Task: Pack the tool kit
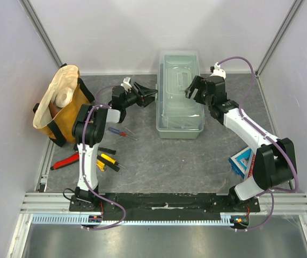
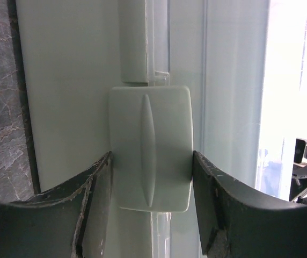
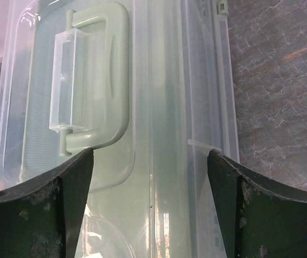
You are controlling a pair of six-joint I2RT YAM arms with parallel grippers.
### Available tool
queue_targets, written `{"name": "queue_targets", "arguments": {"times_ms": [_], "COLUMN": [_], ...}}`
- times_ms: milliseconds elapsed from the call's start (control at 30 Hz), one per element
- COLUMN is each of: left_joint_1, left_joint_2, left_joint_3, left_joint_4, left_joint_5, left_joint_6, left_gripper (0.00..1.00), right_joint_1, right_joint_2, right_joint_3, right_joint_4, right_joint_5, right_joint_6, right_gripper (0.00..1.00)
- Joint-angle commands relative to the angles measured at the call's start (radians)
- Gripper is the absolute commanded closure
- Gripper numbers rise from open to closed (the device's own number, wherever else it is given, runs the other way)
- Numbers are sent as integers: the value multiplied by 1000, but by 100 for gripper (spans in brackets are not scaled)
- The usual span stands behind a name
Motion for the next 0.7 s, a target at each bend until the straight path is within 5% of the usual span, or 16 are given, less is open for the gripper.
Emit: {"name": "queue_targets", "arguments": {"times_ms": [0,167,233,333,400,667], "left_joint_1": [-86,-79,-74,-76,-77,-117], "left_joint_2": [-66,-66,-65,-48,-32,-46], "left_joint_3": [27,5,-24,-111,-165,-197], "left_joint_4": [-102,-132,-94,73,216,340], "left_joint_5": [101,76,72,43,18,4], "left_joint_6": [112,105,71,-100,-203,-285], "left_gripper": [98,93,78,42,31,21], "right_joint_1": [81,81,81,81,81,79], "right_joint_2": [95,95,97,95,92,97], "right_joint_3": [-74,-75,-75,-75,-78,-77], "right_joint_4": [-167,-171,-174,-187,-188,-190], "right_joint_5": [-115,-97,-85,-74,-71,-97], "right_joint_6": [-42,-36,-32,-19,-10,5], "right_gripper": [12,11,11,6,2,2]}}
